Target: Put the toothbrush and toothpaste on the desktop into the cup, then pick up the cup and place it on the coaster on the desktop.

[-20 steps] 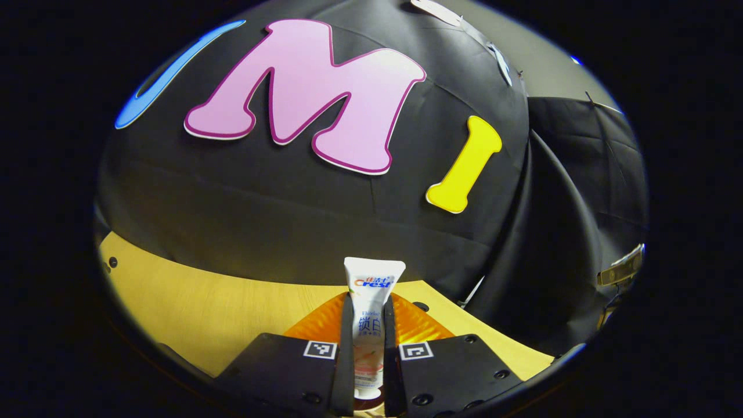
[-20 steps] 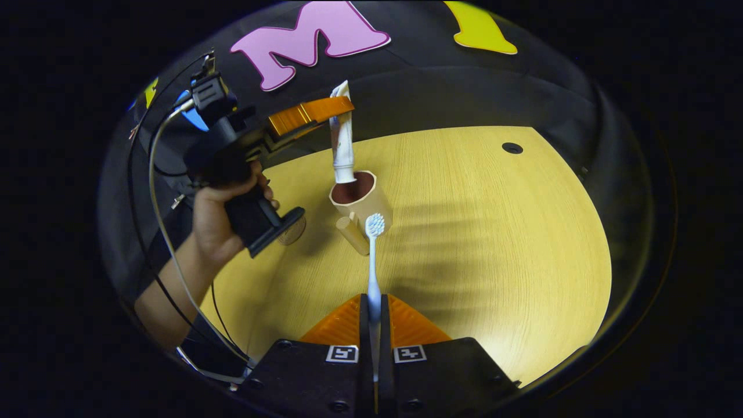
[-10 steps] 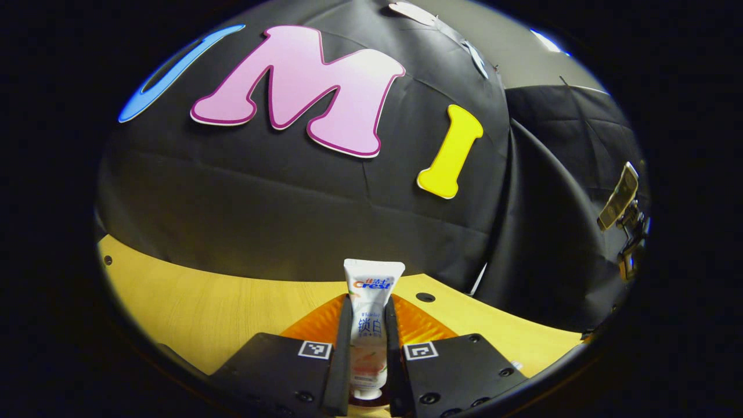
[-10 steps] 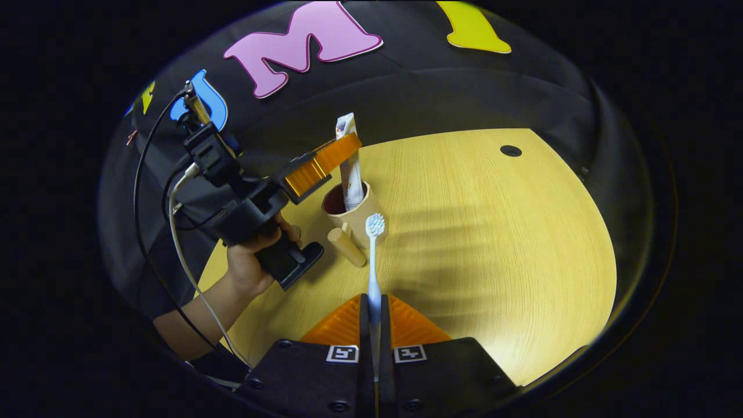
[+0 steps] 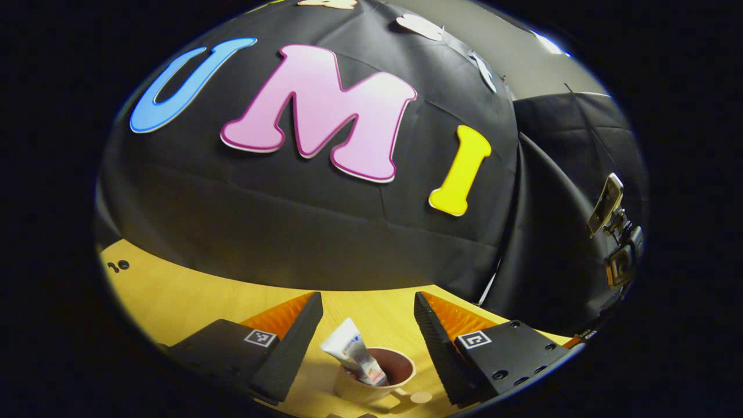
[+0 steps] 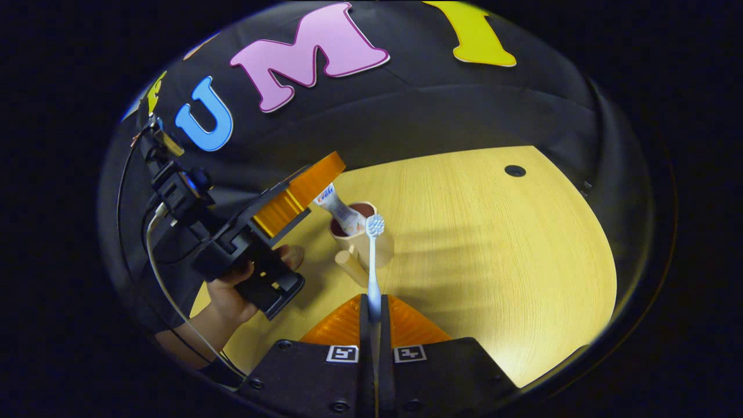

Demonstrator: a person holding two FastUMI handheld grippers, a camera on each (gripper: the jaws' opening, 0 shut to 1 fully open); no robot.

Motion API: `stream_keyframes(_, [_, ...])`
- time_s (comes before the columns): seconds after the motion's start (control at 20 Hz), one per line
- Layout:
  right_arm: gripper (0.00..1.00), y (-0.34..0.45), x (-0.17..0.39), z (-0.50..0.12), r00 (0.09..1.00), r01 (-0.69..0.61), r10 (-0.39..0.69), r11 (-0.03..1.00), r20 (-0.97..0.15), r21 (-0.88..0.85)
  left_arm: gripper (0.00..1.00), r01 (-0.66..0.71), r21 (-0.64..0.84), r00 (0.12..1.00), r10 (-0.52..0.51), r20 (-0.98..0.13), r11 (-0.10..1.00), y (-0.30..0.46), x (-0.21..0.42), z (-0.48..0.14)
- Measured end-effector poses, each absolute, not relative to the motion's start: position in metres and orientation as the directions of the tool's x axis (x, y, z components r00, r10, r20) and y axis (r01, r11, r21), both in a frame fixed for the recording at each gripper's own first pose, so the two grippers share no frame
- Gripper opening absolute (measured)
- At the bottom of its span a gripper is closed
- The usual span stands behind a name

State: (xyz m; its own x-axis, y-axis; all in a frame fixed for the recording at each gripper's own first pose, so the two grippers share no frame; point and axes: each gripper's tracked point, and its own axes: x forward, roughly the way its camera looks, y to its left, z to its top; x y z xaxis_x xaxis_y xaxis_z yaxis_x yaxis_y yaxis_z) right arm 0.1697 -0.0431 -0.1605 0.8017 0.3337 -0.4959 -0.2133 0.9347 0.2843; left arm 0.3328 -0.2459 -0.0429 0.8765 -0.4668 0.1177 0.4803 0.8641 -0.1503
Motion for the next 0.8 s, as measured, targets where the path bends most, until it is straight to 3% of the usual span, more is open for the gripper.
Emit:
stream_keyframes(0.45, [0.07, -0.006, 0.251, -0.070, 0.910, -0.300, 0.361, 0.913, -0.205, 0.277, 0.97, 0.279, -0.197, 0.958, -0.258, 0.128, 0.940, -0.141, 0.275, -0.018])
stream_keyframes(0.8, [0.07, 0.006, 0.304, -0.057, 0.942, -0.317, 0.335, 0.913, -0.031, 0.257, 0.97, 0.232, -0.298, 0.969, -0.193, 0.155, 0.926, -0.121, 0.266, -0.015])
